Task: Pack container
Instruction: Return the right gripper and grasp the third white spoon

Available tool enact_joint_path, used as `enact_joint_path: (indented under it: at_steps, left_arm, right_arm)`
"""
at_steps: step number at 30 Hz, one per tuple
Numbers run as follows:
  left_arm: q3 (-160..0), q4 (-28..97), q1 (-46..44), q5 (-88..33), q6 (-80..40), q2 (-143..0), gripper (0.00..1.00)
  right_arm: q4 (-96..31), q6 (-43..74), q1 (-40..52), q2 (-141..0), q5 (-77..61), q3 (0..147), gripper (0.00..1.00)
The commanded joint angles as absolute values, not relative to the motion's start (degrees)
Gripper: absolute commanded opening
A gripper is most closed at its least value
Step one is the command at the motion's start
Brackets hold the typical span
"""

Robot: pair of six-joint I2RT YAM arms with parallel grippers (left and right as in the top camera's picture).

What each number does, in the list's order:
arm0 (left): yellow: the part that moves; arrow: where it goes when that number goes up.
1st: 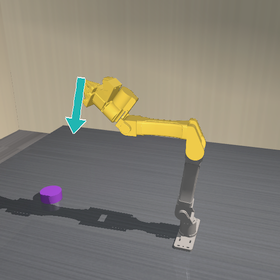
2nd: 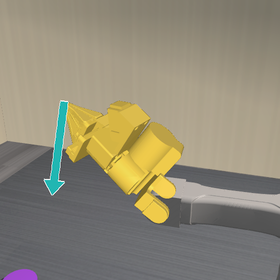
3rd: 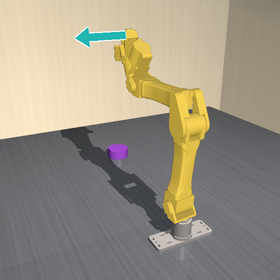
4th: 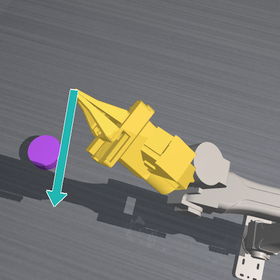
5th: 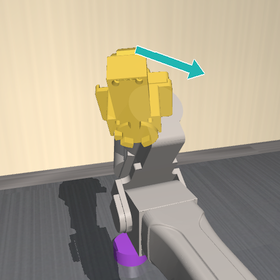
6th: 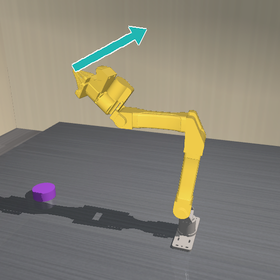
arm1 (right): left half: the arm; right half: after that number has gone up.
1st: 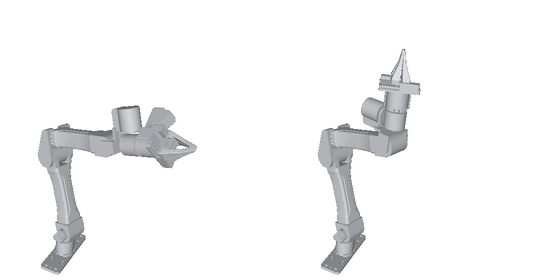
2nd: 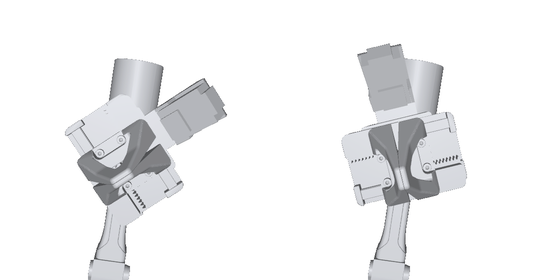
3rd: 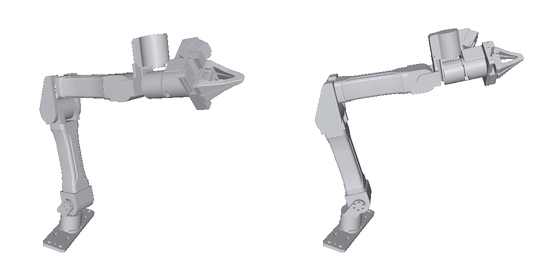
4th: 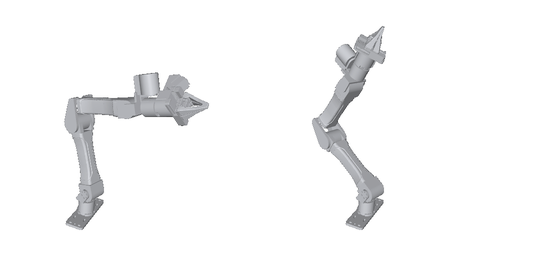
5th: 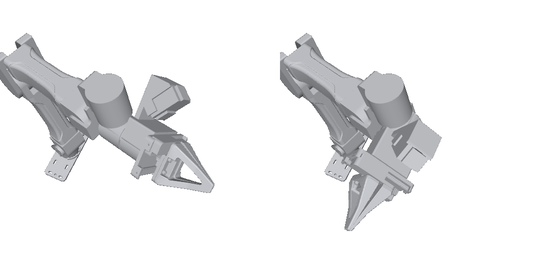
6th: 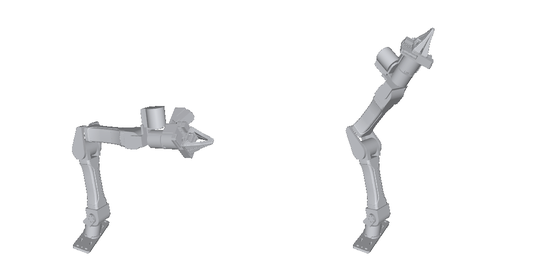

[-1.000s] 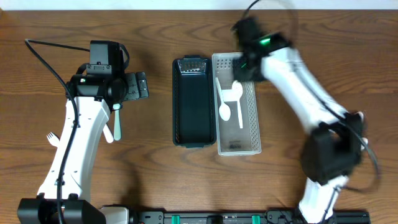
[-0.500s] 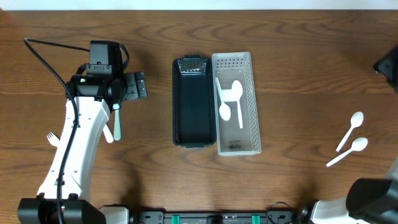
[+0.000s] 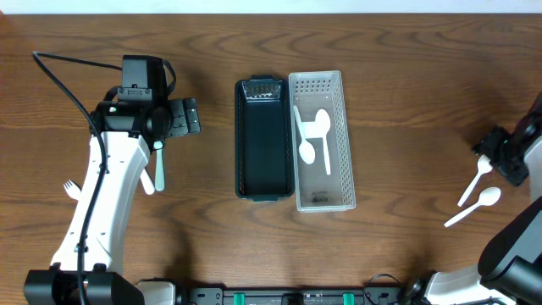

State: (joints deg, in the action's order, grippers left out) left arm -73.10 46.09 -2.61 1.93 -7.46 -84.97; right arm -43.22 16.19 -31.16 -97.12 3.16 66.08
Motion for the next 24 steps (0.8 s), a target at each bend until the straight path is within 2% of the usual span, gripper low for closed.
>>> enact_joint_path:
  at_steps: [1,14,24]
  left_arm:
    - [-74.37,46.22,-2.26,2.66,-7.07,-85.3,0.98]
    - [-74.37,46.46,-2.26,2.66,-7.07,-85.32,0.98]
    - [-74.37,47.07,-2.26,2.66,-7.09,-85.32,0.98]
  right_arm:
    - [-40.58,14.55,-31.48,-96.77,2.17,61.98,0.73]
    - [-31.57,14.52,-31.55,-96.77,1.87,54.54,0.77]
    - [-27.99,14.48,-31.59,-97.17,1.87,54.19,0.78]
